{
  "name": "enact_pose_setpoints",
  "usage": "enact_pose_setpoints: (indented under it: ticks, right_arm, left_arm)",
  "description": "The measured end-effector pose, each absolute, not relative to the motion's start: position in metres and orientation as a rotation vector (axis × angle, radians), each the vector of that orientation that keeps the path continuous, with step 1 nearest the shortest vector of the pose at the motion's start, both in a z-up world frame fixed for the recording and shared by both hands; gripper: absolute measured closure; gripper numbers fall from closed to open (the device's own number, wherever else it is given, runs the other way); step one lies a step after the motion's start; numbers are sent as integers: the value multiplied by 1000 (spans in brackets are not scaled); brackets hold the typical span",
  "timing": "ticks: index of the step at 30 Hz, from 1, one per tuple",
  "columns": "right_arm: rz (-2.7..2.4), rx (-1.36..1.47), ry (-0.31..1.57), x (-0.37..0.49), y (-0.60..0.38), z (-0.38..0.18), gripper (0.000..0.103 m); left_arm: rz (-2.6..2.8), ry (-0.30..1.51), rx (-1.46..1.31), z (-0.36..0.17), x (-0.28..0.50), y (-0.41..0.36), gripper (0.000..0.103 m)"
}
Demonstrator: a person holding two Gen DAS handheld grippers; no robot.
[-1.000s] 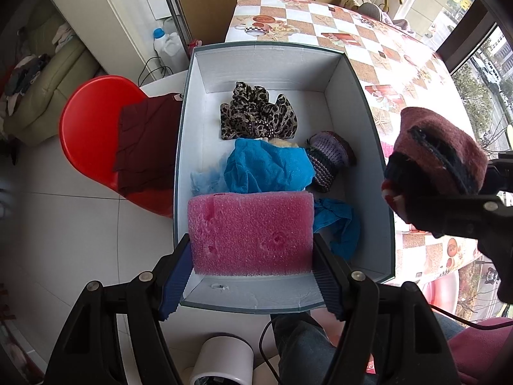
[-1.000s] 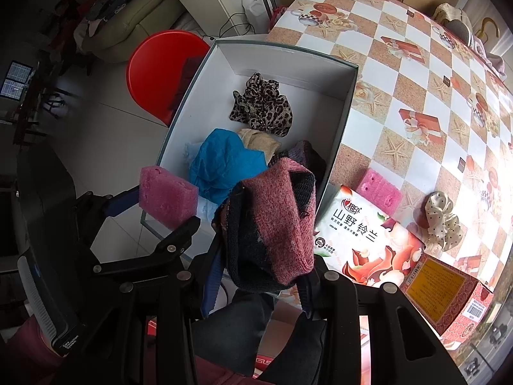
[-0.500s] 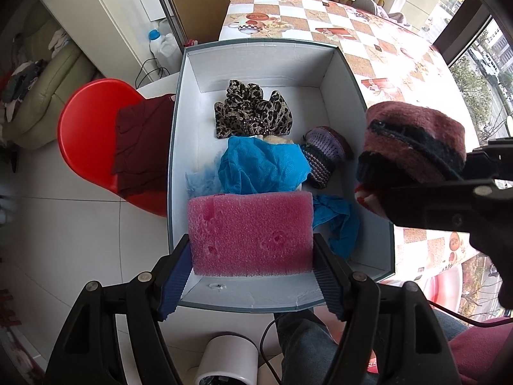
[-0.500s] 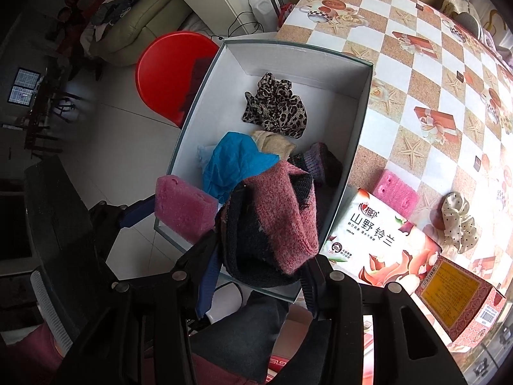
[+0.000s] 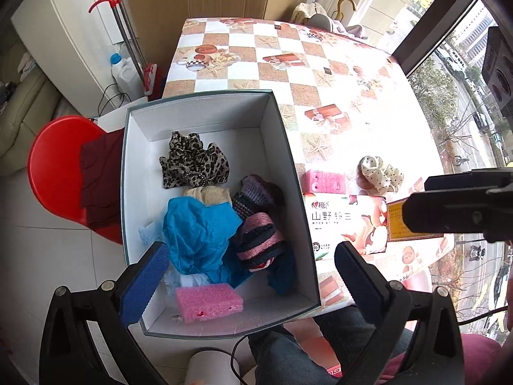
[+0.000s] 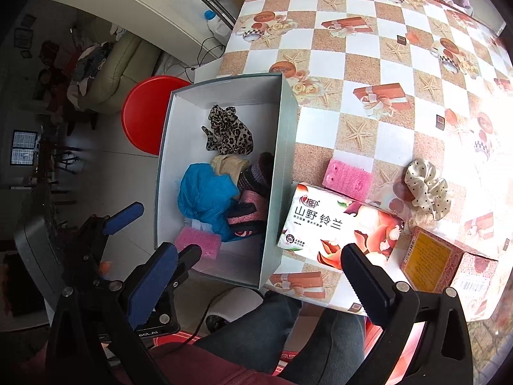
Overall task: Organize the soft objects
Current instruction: 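Grasp the second pink sponge with the left gripper while the right grasps the polka-dot scrunchie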
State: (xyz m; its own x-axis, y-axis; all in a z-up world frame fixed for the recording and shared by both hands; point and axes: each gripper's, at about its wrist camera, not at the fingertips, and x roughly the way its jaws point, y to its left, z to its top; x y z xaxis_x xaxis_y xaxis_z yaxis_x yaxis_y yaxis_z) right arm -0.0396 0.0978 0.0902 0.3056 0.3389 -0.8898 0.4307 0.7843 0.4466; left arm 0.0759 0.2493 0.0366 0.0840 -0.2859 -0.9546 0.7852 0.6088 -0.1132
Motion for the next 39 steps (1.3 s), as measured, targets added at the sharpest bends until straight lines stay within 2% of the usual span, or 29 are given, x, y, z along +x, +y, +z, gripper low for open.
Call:
enact_pose_setpoints:
  ticks: [8,12,16,28,39]
  right_arm:
    - [-234,878,1265,-108,-10,103,0]
    - [-322,898,1289,-137,-56,93,0]
    - [-361,924,1351,-150,-91,60,0]
    - [-241,872,1608,-100,-125,-62,1]
    - [-107,668,1792,-49,-111,-123,1]
  left_arm:
    - [-969,1312,609,30,50,132,0]
    - [-967,1392,725,-11,43,77,0]
    - [-881,1510,830,-63,47,45,0]
    - [-694,1641,1029,-140,51,18,0]
    - [-584,1725,1059,-177,65,26,0]
